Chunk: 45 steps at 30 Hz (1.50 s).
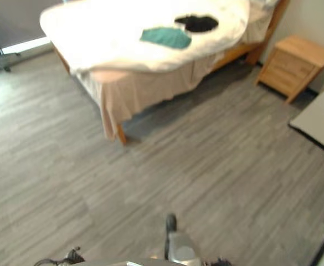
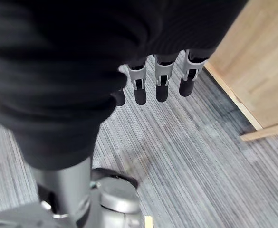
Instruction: Tidy up the quilt and then pick up the clothes from the bed and put them into the laundry hamper.
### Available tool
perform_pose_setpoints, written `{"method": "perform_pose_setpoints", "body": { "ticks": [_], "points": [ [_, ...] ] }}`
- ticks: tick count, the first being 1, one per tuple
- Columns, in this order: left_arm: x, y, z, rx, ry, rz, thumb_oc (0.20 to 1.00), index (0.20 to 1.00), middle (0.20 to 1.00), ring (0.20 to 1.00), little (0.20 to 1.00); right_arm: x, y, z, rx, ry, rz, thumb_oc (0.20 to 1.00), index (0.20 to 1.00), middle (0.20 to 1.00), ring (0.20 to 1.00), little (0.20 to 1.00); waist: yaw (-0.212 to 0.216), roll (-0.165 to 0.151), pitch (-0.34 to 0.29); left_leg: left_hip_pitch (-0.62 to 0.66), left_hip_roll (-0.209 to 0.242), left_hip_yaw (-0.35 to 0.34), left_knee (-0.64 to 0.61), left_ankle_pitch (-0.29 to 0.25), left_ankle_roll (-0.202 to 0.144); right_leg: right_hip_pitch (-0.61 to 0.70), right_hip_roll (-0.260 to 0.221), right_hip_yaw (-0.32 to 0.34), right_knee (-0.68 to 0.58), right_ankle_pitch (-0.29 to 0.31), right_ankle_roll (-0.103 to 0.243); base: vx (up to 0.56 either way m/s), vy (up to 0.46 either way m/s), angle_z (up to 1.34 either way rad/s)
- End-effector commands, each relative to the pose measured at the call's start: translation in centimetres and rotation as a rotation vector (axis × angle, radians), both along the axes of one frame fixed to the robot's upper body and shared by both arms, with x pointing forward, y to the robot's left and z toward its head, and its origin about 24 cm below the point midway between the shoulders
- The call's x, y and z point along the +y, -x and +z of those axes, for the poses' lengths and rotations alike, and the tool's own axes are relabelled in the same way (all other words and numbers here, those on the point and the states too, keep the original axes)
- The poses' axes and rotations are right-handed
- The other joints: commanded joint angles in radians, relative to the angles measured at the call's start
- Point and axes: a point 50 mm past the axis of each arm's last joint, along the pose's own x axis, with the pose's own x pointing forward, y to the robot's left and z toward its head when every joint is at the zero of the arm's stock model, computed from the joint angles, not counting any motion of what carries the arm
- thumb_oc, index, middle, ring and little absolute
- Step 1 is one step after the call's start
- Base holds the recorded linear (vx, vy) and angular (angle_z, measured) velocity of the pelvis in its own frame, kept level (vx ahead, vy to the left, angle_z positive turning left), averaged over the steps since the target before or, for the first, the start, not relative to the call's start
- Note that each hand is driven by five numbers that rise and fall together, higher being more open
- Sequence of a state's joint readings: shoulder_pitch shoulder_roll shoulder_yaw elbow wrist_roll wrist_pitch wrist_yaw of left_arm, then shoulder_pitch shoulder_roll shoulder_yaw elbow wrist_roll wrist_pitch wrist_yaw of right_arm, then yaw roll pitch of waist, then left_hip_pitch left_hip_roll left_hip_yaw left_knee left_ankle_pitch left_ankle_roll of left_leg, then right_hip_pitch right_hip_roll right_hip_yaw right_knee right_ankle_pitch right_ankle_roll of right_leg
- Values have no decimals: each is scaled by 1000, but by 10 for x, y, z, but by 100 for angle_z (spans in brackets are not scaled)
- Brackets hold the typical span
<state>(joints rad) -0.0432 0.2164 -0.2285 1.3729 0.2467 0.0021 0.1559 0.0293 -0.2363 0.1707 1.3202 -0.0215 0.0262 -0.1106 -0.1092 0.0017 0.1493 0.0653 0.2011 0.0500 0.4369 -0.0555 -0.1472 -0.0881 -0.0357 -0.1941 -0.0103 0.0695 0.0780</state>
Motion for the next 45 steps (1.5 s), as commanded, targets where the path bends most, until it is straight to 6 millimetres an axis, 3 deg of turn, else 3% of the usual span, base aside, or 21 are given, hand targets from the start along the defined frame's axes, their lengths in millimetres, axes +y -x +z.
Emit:
{"method": "perform_pose_setpoints", "body": {
  "ticks": [1,5,6,7,8,9,11,14,15,18,19,20,22,24,26,29,33,38,40,43,45],
  "points": [
    [6,-46,13,-135,-22,-45,1000,1000,1000,1000,1000,-9,-48,12,-117,54,87,1000,1000,1000,1000,1000,21,-63,84,-81,-52,27,248,121,58,73,-26,30,-68,-54,-19,513,-282,-48],
    [3,-55,16,-179,-27,-35,1000,1000,1000,1000,1000,-11,-62,16,-155,73,121,1000,1000,1000,1000,1000,67,-83,95,-214,-76,95,190,59,64,143,-37,50,-77,-101,-11,376,-26,-47],
    [0,-51,14,-182,-24,-27,1000,1000,1000,1000,1000,-13,-69,20,-187,84,127,1000,1000,1000,1000,1000,91,-76,85,-238,-106,150,-42,50,79,179,-34,62,-77,-133,3,491,63,-27],
    [0,-51,14,-182,-24,-27,1000,1000,1000,1000,1000,-13,-69,20,-187,84,127,1000,1000,1000,1000,1000,91,-76,85,-237,-107,151,-43,51,79,178,-35,63,-77,-133,3,693,151,-22],
    [-1,-44,12,-168,-18,-8,1000,1000,1000,1000,1000,-14,-72,21,-198,95,145,1000,1000,1000,1000,1000,113,-57,74,-241,-125,214,-279,98,76,227,-14,60,-77,-179,17,523,113,-26],
    [0,-41,11,-159,-17,3,1000,1000,1000,1000,1000,-14,-72,21,-201,101,152,1000,1000,1000,1000,1000,123,-46,70,-263,-112,251,-348,135,65,258,3,50,-77,-203,14,743,153,-43],
    [2,-33,9,-134,-28,18,1000,1000,1000,1000,1000,-12,-71,20,-198,100,156,1000,1000,1000,1000,1000,130,-54,64,-255,-98,324,-422,149,59,322,7,35,-77,-245,17,456,75,-3],
    [10,-14,6,-86,-47,60,1000,1000,1000,1000,1000,-3,-67,16,-180,75,190,1000,1000,1000,1000,1000,159,-71,50,-229,-115,310,-447,164,96,347,19,41,-53,-241,17,377,51,42],
    [14,-8,6,-69,-60,82,1000,1000,1000,1000,1000,2,-65,15,-170,66,209,1000,1000,1000,1000,1000,174,-84,41,-220,-128,292,-453,156,111,331,21,47,23,-247,25,559,99,2],
    [29,2,8,-27,-101,101,1000,1000,1000,1000,1000,14,-67,12,-169,30,229,1000,1000,1000,1000,1000,166,-112,59,-111,-145,308,-506,112,150,181,-30,12,397,-116,162,377,97,-5],
    [29,2,8,-27,-101,101,1000,1000,1000,1000,1000,14,-67,12,-169,30,229,1000,1000,1000,1000,1000,166,-113,58,-112,-146,309,-506,112,150,179,-31,13,399,-117,163,288,41,36],
    [34,-8,11,-54,-113,109,1000,1000,1000,1000,1000,20,-77,15,-206,20,222,1000,1000,1000,1000,1000,151,-90,82,-63,-117,279,-524,95,152,40,-81,-10,573,-70,168,170,18,47],
    [35,-11,12,-62,-118,102,1000,1000,1000,1000,1000,21,-79,15,-213,16,213,1000,1000,1000,1000,1000,147,-89,88,-48,-109,271,-524,84,144,28,-114,-38,528,-96,151,339,-55,73],
    [35,-21,15,-92,-119,72,1000,1000,1000,1000,1000,20,-78,15,-223,17,192,1000,1000,1000,1000,1000,125,-80,93,-15,-98,232,-524,62,113,21,-142,-61,271,-138,103,518,-206,106],
    [35,-32,17,-116,-124,25,1000,1000,1000,1000,1000,18,-77,15,-229,13,156,1000,1000,1000,1000,1000,100,-87,93,11,-100,196,-524,33,89,10,-135,18,49,-95,118,348,-217,91],
    [39,-40,21,-125,-141,-23,1000,1000,1000,1000,1000,16,-71,13,-205,4,137,1000,1000,1000,1000,1000,78,-93,76,48,-79,175,-524,0,64,-15,-168,108,-57,-28,153,352,-309,68],
    [35,-36,19,-145,-114,33,1000,1000,1000,1000,1000,13,-65,12,-185,9,132,1000,1000,1000,1000,1000,70,-76,64,75,-49,168,-498,6,44,4,-149,106,-37,-23,135,279,-267,31],
    [33,-53,25,-308,-52,248,1000,1000,1000,1000,1000,-11,-56,15,-141,96,153,1000,1000,1000,1000,1000,83,-53,90,-64,-31,94,-268,50,28,100,-131,20,-77,-79,78,129,-196,44],
    [42,-62,34,-447,-47,451,1000,1000,1000,1000,1000,-25,-57,20,-140,153,161,1000,1000,1000,1000,1000,97,-37,92,-137,-82,91,-343,59,44,118,-131,-3,-77,-102,75,100,-34,55],
    [52,-63,40,-530,-20,652,1000,1000,1000,1000,1000,-28,-61,22,-153,165,172,1000,1000,1000,1000,1000,97,-15,86,-106,-78,107,-426,78,32,122,-122,-9,-77,-105,81,122,42,3],
    [82,-67,62,-774,-48,950,1000,1000,1000,1000,1000,-25,-54,20,-154,174,207,1000,1000,1000,1000,1000,91,-5,67,-58,-68,129,-497,93,28,130,-111,-7,-77,-107,86,206,70,-24]
  ]
}}
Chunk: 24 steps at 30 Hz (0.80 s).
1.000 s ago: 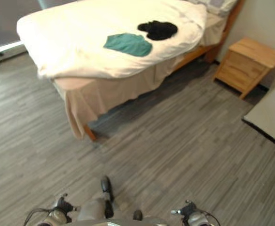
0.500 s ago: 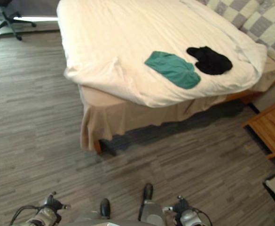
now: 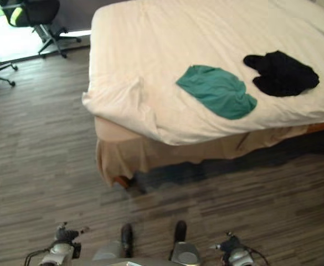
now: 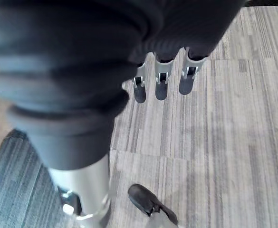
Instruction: Tidy up the quilt and then pick up the clothes from the bed and put them into the laundry hamper.
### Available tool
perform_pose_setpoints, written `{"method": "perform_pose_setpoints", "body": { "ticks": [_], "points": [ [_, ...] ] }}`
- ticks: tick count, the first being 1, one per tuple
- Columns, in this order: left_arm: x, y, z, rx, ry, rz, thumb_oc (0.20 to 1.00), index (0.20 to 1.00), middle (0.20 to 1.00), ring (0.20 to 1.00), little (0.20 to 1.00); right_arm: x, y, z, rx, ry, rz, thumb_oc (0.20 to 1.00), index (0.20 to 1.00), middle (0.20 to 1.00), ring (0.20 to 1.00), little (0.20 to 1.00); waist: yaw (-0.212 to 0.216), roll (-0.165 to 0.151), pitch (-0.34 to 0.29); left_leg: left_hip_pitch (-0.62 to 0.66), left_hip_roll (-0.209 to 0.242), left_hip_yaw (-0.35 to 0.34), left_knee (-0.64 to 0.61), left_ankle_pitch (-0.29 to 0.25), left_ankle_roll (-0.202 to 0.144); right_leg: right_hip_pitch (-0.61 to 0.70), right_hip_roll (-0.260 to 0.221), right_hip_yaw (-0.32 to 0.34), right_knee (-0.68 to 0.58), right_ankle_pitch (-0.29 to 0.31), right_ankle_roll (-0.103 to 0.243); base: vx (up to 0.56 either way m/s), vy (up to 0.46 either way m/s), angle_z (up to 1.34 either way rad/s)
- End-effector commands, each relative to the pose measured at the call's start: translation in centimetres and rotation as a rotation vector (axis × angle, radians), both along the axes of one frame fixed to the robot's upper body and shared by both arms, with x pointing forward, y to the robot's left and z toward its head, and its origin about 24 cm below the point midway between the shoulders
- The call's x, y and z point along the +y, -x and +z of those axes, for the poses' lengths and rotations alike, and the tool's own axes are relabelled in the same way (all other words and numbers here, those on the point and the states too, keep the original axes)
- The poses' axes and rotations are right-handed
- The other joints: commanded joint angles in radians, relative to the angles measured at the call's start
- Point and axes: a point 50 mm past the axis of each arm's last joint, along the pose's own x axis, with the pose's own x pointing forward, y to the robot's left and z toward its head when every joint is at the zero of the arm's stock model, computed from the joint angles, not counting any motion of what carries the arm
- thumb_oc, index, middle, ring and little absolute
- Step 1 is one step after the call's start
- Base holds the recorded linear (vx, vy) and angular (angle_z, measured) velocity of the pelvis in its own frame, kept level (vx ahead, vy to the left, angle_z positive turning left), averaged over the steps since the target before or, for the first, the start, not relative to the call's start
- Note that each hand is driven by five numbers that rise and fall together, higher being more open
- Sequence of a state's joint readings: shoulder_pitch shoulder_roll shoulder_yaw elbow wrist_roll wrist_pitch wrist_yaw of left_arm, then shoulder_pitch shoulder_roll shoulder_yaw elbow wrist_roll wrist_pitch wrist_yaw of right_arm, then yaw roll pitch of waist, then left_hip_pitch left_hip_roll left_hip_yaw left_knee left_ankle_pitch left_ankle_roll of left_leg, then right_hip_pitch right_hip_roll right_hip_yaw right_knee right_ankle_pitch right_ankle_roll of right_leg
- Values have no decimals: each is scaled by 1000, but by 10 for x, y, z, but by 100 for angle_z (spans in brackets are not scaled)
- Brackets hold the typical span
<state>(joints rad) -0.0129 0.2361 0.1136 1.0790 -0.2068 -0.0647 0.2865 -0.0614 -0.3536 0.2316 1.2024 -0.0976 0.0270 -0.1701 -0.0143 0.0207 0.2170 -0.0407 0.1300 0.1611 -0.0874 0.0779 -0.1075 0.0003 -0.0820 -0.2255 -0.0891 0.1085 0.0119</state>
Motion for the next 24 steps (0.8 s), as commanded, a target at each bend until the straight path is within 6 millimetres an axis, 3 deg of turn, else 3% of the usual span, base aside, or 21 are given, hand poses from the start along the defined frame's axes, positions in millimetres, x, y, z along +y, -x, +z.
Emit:
{"method": "perform_pose_setpoints", "body": {
  "ticks": [1,2,3,4,6,8,9,10,11,12,13,14,15,17,18,19,21,22,23,24],
  "points": [
    [55,-23,41,-286,-133,325,1000,1000,1000,1000,1000,13,15,-8,35,0,32,1000,1000,1000,1000,1000,-8,-24,-6,67,8,30,9,-36,-15,48,-63,23,2,-148,152,102,19,-17],
    [55,-22,41,-285,-134,325,1000,1000,1000,1000,1000,13,15,-8,36,0,33,1000,1000,1000,1000,1000,-8,-25,-5,69,8,31,8,-36,-15,50,-63,24,2,-149,152,141,23,1],
    [80,-27,64,-414,-191,447,1000,1000,1000,1000,1000,18,15,-8,23,-9,61,1000,1000,1000,1000,1000,-11,-32,-10,90,14,38,0,-47,-17,52,-59,35,2,-146,152,88,12,4],
    [80,-27,64,-414,-192,448,1000,1000,1000,1000,1000,18,15,-8,23,-10,62,1000,1000,1000,1000,1000,-11,-33,-9,91,14,39,0,-47,-17,53,-59,36,2,-146,153,121,6,5],
    [97,-41,87,-496,-247,443,1000,1000,1000,1000,1000,22,19,-10,18,-26,75,1000,1000,1000,1000,1000,-16,-43,-9,105,20,48,0,-53,-20,60,-58,37,2,-147,155,70,-12,-14],
    [93,-79,133,-655,-351,244,1000,1000,1000,1000,1000,22,20,-9,11,-33,76,1000,1000,1000,1000,1000,-18,-49,5,111,22,51,0,-56,-18,60,-56,40,6,-149,158,39,-16,-10],
    [94,-87,148,-670,-421,166,1000,1000,1000,1000,1000,20,20,-8,9,-33,67,1000,1000,1000,1000,1000,-19,-51,11,108,22,49,0,-57,-18,53,-55,42,9,-148,158,0,0,0],
    [99,-111,189,-706,-605,-14,1000,1000,1000,1000,1000,17,14,-6,-8,-37,68,1000,1000,1000,1000,1000,-22,-54,40,106,24,50,1,-60,-18,38,-54,47,26,-152,160,-30,-19,7],
    [99,-111,189,-707,-606,-14,1000,1000,1000,1000,1000,17,14,-6,-9,-38,68,1000,1000,1000,1000,1000,-21,-55,39,103,24,51,0,-57,-17,34,-54,48,26,-150,159,-62,-16,4],
    [98,-128,216,-730,-718,-124,1000,1000,1000,1000,1000,16,9,-4,-22,-43,80,1000,1000,1000,1000,1000,-25,-56,55,96,25,52,3,-57,-17,18,-54,52,36,-149,160,-64,-7,-6],
    [98,-136,230,-741,-785,-159,1000,1000,1000,1000,1000,15,7,-3,-27,-42,89,1000,1000,1000,1000,1000,-27,-57,64,87,26,53,5,-56,-17,5,-53,55,41,-147,161,-134,0,-14],
    [95,-162,277,-782,-971,-264,1000,1000,1000,1000,1000,11,-4,2,-58,-27,115,1000,1000,1000,1000,1000,-42,-59,94,68,28,61,15,-56,-18,-27,-52,66,54,-144,166,-109,3,-16],
    [95,-163,278,-784,-972,-266,1000,1000,1000,1000,1000,11,-4,2,-60,-29,114,1000,1000,1000,1000,1000,-39,-60,93,64,28,61,14,-52,-17,-31,-52,67,54,-141,165,-152,18,-20],
    [86,-187,325,-811,-1142,-342,1000,1000,1000,1000,1000,7,-18,8,-99,-8,129,1000,1000,1000,1000,1000,-51,-60,121,23,30,69,33,-51,-17,-89,-51,81,79,-133,170,-188,17,-17],
    [72,-207,371,-838,-1279,-391,1000,1000,1000,1000,1000,2,-34,16,-144,14,144,1000,1000,1000,1000,1000,-73,-62,157,-31,36,72,60,-48,-16,-163,-53,93,130,-131,175,-196,2,-14],
    [71,-208,372,-841,-1281,-393,1000,1000,1000,1000,1000,3,-35,16,-146,12,141,1000,1000,1000,1000,1000,-70,-64,156,-37,36,72,61,-46,-15,-169,-54,94,130,-128,174,-196,3,-16],
    [56,-231,418,-796,-1419,-418,1000,1000,1000,1000,1000,5,-51,22,-196,24,148,1000,1000,1000,1000,1000,-98,-62,187,-109,46,77,94,-38,-15,-255,-59,93,190,-128,182,-116,-2,-16],
    [55,-231,420,-799,-1422,-420,1000,1000,1000,1000,1000,6,-51,22,-199,21,145,1000,1000,1000,1000,1000,-95,-64,185,-115,46,77,95,-35,-15,-260,-59,93,189,-125,182,-79,-17,-9],
    [47,-242,440,-717,-1508,-448,1000,1000,1000,1000,1000,8,-58,25,-222,20,144,1000,1000,1000,1000,1000,-111,-59,203,-148,48,74,107,-29,-15,-290,-66,89,199,-123,186,-27,-13,-9],
    [46,-243,441,-719,-1510,-449,1000,1000,1000,1000,1000,9,-58,25,-223,17,142,1000,1000,1000,1000,1000,-109,-61,201,-153,48,74,107,-27,-15,-293,-66,89,197,-120,186,-52,-34,-9]
  ]
}}
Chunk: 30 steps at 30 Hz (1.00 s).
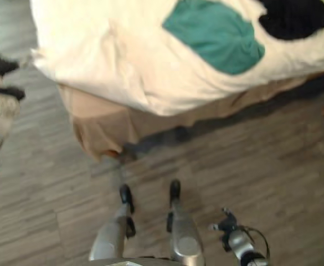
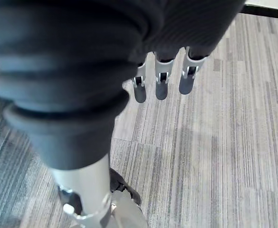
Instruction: Tidy up the quilt and then pick up the clothes from the bed and put them into the laundry hamper.
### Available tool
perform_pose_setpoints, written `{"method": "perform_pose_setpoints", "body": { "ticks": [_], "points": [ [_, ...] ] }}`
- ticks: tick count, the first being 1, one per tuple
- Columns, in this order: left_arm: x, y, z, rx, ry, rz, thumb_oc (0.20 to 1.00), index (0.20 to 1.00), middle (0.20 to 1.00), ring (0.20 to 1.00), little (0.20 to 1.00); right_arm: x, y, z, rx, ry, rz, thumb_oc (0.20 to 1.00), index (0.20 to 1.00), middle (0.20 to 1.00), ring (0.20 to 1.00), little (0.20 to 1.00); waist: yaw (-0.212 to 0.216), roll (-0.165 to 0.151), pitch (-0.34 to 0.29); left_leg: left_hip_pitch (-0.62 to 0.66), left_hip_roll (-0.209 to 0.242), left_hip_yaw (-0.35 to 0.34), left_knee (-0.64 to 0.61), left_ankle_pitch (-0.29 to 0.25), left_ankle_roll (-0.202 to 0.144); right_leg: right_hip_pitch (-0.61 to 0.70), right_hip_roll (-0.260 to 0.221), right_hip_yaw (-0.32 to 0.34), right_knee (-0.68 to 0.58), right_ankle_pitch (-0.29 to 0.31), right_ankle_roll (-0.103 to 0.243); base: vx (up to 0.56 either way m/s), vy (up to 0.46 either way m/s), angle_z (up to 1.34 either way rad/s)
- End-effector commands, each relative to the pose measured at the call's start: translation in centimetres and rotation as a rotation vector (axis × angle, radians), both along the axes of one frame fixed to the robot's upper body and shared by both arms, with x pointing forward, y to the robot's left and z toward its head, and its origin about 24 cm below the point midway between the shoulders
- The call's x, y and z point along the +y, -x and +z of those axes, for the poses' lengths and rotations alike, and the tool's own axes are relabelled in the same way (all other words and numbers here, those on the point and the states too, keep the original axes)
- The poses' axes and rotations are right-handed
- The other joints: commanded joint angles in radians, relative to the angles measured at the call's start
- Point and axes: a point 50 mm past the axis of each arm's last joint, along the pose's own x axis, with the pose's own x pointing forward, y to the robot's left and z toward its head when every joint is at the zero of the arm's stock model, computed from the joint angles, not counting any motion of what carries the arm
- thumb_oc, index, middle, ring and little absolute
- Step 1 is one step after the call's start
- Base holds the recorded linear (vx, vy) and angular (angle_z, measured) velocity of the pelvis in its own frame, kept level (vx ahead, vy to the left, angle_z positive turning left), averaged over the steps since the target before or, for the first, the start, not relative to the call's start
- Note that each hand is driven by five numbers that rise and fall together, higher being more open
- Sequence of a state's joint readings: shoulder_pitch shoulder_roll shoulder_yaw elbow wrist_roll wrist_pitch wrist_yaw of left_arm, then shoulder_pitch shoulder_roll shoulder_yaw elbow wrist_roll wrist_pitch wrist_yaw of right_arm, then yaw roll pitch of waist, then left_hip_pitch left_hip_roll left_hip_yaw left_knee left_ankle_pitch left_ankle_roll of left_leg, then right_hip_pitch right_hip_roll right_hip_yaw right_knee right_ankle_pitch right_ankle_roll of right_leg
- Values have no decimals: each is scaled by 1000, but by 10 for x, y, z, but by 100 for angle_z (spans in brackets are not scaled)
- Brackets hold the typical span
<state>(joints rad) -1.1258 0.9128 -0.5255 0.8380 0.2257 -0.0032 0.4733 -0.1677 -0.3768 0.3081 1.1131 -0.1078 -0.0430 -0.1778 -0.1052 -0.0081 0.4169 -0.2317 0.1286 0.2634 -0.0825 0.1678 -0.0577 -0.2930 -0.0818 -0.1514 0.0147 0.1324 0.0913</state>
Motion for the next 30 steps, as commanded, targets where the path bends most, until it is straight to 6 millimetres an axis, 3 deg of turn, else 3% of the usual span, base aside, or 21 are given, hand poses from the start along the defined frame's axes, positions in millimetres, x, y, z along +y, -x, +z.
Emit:
{"method": "perform_pose_setpoints", "body": {
  "ticks": [1,6,7,8,9,10,13,14,15,16,17,18,19,20,21,22,23,25,26,28,30],
  "points": [
    [6,-3,36,9,-139,148,1000,1000,1000,1000,1000,-2,-1,2,-38,8,-33,1000,1000,1000,1000,1000,-32,-28,25,10,51,-27,108,-109,-66,-26,-72,12,95,-137,111,-38,-24,-10],
    [-15,-16,48,79,-254,169,1000,1000,1000,1000,1000,11,-11,4,-81,-28,-17,1000,1000,1000,1000,1000,-50,-29,58,-30,53,-16,107,-96,-71,-74,-68,11,90,-123,114,-28,-16,-4],
    [-18,-22,35,189,-343,200,410,410,410,410,410,13,-8,1,-71,-41,-19,1000,1000,1000,1000,1000,-54,-29,63,-32,55,-12,108,-95,-72,-76,-67,12,86,-122,115,-19,1,-9],
    [-18,-22,35,189,-343,199,209,209,209,209,209,13,-8,1,-72,-41,-19,1000,1000,1000,1000,1000,-53,-29,64,-31,55,-12,108,-95,-72,-76,-67,12,86,-122,115,-1,9,-13],
    [-21,-27,24,251,-364,191,200,200,200,200,200,14,-4,-2,-51,-46,-24,1000,1000,1000,1000,1000,-55,-29,63,-22,55,-8,105,-97,-72,-71,-67,12,84,-122,114,7,5,-13],
    [-21,-27,24,251,-364,191,200,200,200,200,200,14,-4,-2,-51,-46,-24,1000,1000,1000,1000,1000,-55,-29,63,-22,55,-8,105,-97,-72,-71,-67,13,84,-122,114,27,9,-12],
    [-24,-34,-41,432,-352,145,200,200,200,200,200,13,12,-9,-8,-48,-46,1000,1000,1000,1000,1000,-56,-29,42,34,54,1,75,-103,-72,-25,-68,10,69,-129,112,37,-1,-6],
    [-23,-33,-66,480,-351,134,200,200,200,200,200,12,11,-9,-13,-49,-54,1000,1000,1000,1000,1000,-52,-28,32,50,52,2,67,-106,-71,-11,-68,9,64,-131,110,94,37,-6],
    [-17,-23,-117,611,-358,117,200,200,200,200,200,7,4,-2,-53,-40,-65,1000,1000,1000,1000,1000,-44,-21,5,96,45,5,43,-112,-70,28,-67,8,53,-136,109,85,37,-7],
    [-17,-23,-118,612,-357,117,200,200,200,200,200,6,4,-3,-53,-39,-65,1000,1000,1000,1000,1000,-45,-20,5,97,45,5,42,-112,-70,29,-67,8,52,-136,109,150,92,-8],
    [4,2,-176,764,-283,137,200,200,200,200,200,3,-11,13,-141,-22,-24,1000,1000,1000,1000,1000,-37,-17,-24,147,35,11,25,-123,-68,72,-63,8,45,-141,108,83,56,-6],
    [4,2,-176,764,-283,138,200,200,200,200,200,3,-11,13,-141,-22,-23,1000,1000,1000,1000,1000,-38,-16,-27,144,35,11,25,-120,-68,69,-63,8,42,-137,107,171,117,-10],
    [26,39,-229,890,-145,174,228,228,228,228,228,1,-30,35,-254,2,52,1000,1000,1000,1000,1000,-25,-12,-54,194,26,15,8,-133,-64,114,-62,7,37,-145,105,135,78,-11],
    [35,57,-250,937,-81,201,526,526,526,526,526,0,-36,44,-293,13,79,1000,1000,1000,1000,1000,-17,-11,-64,214,25,13,6,-142,-62,133,-63,4,40,-154,104,173,106,-10],
    [43,79,-272,990,-11,229,1000,1000,1000,1000,1000,-1,-42,57,-343,31,119,1000,1000,1000,1000,1000,-10,-10,-75,231,24,12,3,-147,-62,152,-64,1,37,-159,102,121,68,-3],
    [54,109,-296,1053,80,284,1000,1000,1000,1000,1000,0,-53,72,-401,40,158,1000,1000,1000,1000,1000,2,-9,-89,248,23,9,0,-152,-60,171,-64,-2,33,-162,101,67,48,1],
    [55,110,-297,1054,82,285,1000,1000,1000,1000,1000,0,-53,72,-399,41,161,1000,1000,1000,1000,1000,-1,-8,-92,245,23,9,-1,-149,-60,170,-64,-2,31,-159,100,96,65,4],
    [75,190,-348,1221,264,464,1000,1000,1000,1000,1000,8,-75,107,-541,55,255,1000,1000,1000,1000,1000,27,-12,-122,283,18,3,-5,-160,-56,219,-67,-12,24,-171,95,94,61,15],
    [76,190,-349,1221,265,464,1000,1000,1000,1000,1000,8,-75,107,-541,55,256,1000,1000,1000,1000,1000,26,-12,-124,280,18,2,-5,-158,-56,218,-67,-12,22,-168,95,53,61,17],
    [86,259,-374,1320,404,629,1000,1000,1000,1000,1000,24,-96,139,-682,18,317,1000,1000,1000,1000,1000,61,-16,-144,282,15,-13,-5,-162,-54,241,-74,-32,9,-166,93,17,53,21],
    [88,273,-378,1322,456,672,1000,1000,1000,1000,1000,33,-102,149,-726,-6,343,1000,1000,1000,1000,1000,75,-20,-146,275,17,-22,-5,-160,-54,241,-76,-40,8,-166,94,-39,2,34]
  ]
}}
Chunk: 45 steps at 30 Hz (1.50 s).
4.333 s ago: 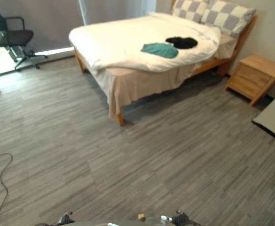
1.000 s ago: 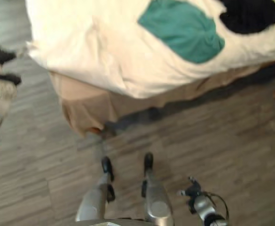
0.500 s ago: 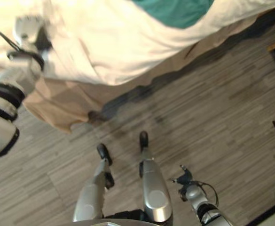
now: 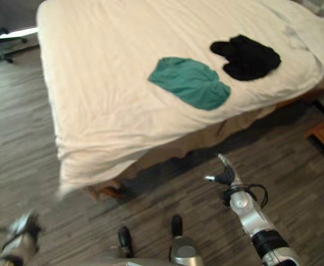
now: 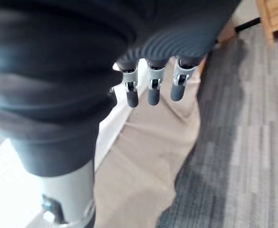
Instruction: Tidy up the quilt and then pick up the clothes from the bed and put them into the laundry hamper.
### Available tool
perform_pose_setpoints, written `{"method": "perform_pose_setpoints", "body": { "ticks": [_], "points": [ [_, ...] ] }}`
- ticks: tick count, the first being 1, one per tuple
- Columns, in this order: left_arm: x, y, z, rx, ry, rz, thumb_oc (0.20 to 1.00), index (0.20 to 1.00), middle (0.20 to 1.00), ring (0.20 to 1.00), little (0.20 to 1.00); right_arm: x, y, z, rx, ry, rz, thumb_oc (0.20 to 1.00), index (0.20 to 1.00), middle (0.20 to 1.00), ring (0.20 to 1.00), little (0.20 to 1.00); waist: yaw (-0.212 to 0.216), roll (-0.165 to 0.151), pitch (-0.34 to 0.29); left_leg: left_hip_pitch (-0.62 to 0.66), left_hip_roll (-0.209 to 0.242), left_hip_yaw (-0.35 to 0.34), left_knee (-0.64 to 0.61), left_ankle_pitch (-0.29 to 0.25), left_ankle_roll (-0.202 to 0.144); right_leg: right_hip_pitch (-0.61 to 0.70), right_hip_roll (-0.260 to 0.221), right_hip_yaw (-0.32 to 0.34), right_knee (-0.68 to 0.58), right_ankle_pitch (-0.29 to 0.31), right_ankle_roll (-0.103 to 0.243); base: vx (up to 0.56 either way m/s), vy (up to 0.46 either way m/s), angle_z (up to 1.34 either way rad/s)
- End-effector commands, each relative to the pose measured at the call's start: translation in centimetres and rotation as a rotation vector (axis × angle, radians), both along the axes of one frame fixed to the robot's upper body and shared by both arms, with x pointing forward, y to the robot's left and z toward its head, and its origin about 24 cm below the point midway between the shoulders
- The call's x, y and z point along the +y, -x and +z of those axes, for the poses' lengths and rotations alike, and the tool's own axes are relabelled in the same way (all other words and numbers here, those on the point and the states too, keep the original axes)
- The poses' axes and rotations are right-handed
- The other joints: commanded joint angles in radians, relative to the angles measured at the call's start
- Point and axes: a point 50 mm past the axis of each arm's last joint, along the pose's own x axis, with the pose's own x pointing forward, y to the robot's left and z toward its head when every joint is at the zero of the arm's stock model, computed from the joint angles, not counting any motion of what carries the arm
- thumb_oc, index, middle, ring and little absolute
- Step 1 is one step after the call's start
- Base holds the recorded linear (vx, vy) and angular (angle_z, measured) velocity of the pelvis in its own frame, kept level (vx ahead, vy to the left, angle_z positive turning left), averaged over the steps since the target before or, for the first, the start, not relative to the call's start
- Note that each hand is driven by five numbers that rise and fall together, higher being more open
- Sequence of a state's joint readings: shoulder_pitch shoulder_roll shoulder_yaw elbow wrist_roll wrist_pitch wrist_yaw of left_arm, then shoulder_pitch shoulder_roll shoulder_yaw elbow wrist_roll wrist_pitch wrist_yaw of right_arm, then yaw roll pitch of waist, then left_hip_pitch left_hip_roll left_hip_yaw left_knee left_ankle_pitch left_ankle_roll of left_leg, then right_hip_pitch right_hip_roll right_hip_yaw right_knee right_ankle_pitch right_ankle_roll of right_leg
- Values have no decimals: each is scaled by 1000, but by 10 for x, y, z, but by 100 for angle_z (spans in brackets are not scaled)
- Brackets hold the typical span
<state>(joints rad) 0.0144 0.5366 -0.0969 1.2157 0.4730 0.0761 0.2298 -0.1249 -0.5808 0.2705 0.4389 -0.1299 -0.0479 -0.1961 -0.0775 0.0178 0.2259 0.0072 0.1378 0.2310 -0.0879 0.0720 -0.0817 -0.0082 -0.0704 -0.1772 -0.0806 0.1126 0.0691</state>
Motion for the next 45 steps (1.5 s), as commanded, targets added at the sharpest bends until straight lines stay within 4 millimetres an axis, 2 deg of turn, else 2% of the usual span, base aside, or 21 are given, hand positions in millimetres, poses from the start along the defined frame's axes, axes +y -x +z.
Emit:
{"method": "perform_pose_setpoints", "body": {
  "ticks": [1,2,3,4,7,9,10,12,17,19,22,24,27,29,35,37,38,40,43,44,45],
  "points": [
    [27,8,15,-62,-63,179,1000,1000,1000,1000,1000,43,-40,53,-228,-86,157,736,736,736,736,736,81,-52,50,17,8,-12,1,-58,-30,-51,-94,-33,102,-142,115,-62,-8,44],
    [27,8,16,-62,-64,180,1000,1000,1000,1000,1000,43,-40,53,-229,-86,158,501,501,501,501,501,78,-53,49,15,7,-14,1,-58,-30,-52,-94,-34,102,-142,115,-152,-5,42],
    [23,12,12,-60,-59,185,1000,1000,1000,1000,1000,68,-68,90,-348,-106,225,200,200,200,200,200,119,-55,76,-11,6,-43,1,-47,-29,-66,-101,-52,113,-142,114,-186,-12,43],
    [17,6,8,-71,-49,160,1000,1000,1000,1000,1000,84,-83,114,-425,-119,263,200,200,200,200,200,146,-55,100,-37,6,-62,1,-34,-32,-82,-104,-63,118,-139,113,-192,-12,39],
    [9,-1,6,-90,-34,138,1000,1000,1000,1000,1000,99,-97,137,-482,-123,289,200,200,200,200,200,168,-55,121,-65,5,-80,1,-21,-34,-102,-106,-71,122,-134,111,-148,-27,50],
    [-6,-34,7,-186,-17,58,1000,1000,1000,1000,1000,114,-134,205,-608,-73,259,200,200,200,200,200,226,-50,185,-133,11,-113,3,10,-45,-152,-111,-92,140,-126,109,-228,-36,33],
    [-29,-72,10,-277,9,-68,1000,1000,1000,1000,1000,111,-146,236,-651,-79,198,200,200,200,200,200,255,-40,227,-186,13,-139,8,29,-53,-187,-117,-113,157,-127,109,-225,-34,38],
    [-82,-111,10,-367,114,-296,1000,1000,1000,1000,1000,117,-155,257,-673,-143,148,200,200,200,200,200,281,-17,289,-255,15,-160,15,44,-54,-264,-131,-130,210,-135,112,-203,3,40],
    [-131,-134,10,-442,232,-389,1000,1000,1000,1000,1000,134,-158,239,-599,-178,162,200,200,200,200,200,295,10,294,-366,9,-178,14,70,-54,-373,-140,-154,250,-144,113,-88,15,39],
    [-151,-138,7,-442,261,-421,1000,1000,1000,1000,1000,164,-153,195,-467,-208,238,200,200,200,200,200,297,17,294,-382,6,-180,9,75,-52,-385,-136,-157,245,-146,110,6,-18,12],
    [-154,-135,4,-423,259,-420,1000,1000,1000,1000,1000,193,-141,159,-360,-238,333,200,200,200,200,200,291,14,294,-363,6,-179,2,70,-51,-363,-133,-158,233,-146,108,32,-19,-1],
    [-151,-130,0,-395,239,-412,1000,1000,1000,1000,1000,238,-106,116,-212,-293,561,200,200,200,200,200,277,5,294,-324,3,-176,1,58,-52,-317,-129,-153,214,-149,104,69,-46,-4],
    [-146,-127,-1,-386,227,-397,1000,1000,1000,1000,1000,256,-85,103,-147,-368,685,200,200,200,200,200,264,-1,292,-292,4,-171,2,50,-53,-279,-128,-149,203,-152,103,66,-22,-5],
    [-135,-120,-4,-364,212,-344,1000,1000,1000,1000,1000,270,-63,117,-164,-484,853,200,200,200,200,200,248,-13,259,-251,6,-163,3,34,-55,-240,-127,-144,185,-151,104,113,-26,-4],
    [-124,-121,0,-389,213,-311,1000,1000,1000,1000,1000,236,-73,195,-475,-648,835,200,200,200,200,200,218,-20,243,-224,7,-143,5,20,-56,-226,-123,-125,169,-144,110,49,-8,-11],
    [-127,-127,3,-412,242,-318,1000,1000,1000,1000,1000,189,-94,245,-713,-647,652,200,200,200,200,200,204,-14,255,-233,10,-129,11,20,-55,-247,-124,-118,174,-140,110,7,10,-35],
    [-128,-127,3,-413,242,-318,1000,1000,1000,1000,1000,189,-94,246,-714,-647,652,200,200,200,200,200,204,-14,253,-236,10,-129,11,23,-55,-250,-124,-118,172,-136,109,-10,6,-23],
    [-134,-133,7,-452,282,-317,1000,1000,1000,1000,1000,141,-116,272,-835,-594,407,200,200,200,200,200,196,-6,277,-259,10,-119,24,21,-53,-279,-125,-110,177,-133,109,-20,14,-13],
    [-139,-139,11,-484,303,-315,1000,1000,1000,1000,1000,108,-129,271,-845,-582,222,200,200,200,200,200,188,0,292,-282,6,-115,43,14,-48,-294,-127,-102,182,-132,108,-8,17,-15],
    [-142,-140,10,-485,312,-313,1000,1000,1000,1000,1000,76,-138,254,-795,-566,50,200,200,200,200,200,177,-1,294,-298,1,-109,68,0,-42,-305,-127,-90,186,-136,108,0,0,0],
    [-142,-140,11,-486,312,-313,1000,1000,1000,1000,1000,76,-138,254,-796,-567,50,200,200,200,200,200,177,-1,294,-301,1,-109,69,2,-41,-307,-128,-90,184,-132,107,13,54,1]
  ]
}}
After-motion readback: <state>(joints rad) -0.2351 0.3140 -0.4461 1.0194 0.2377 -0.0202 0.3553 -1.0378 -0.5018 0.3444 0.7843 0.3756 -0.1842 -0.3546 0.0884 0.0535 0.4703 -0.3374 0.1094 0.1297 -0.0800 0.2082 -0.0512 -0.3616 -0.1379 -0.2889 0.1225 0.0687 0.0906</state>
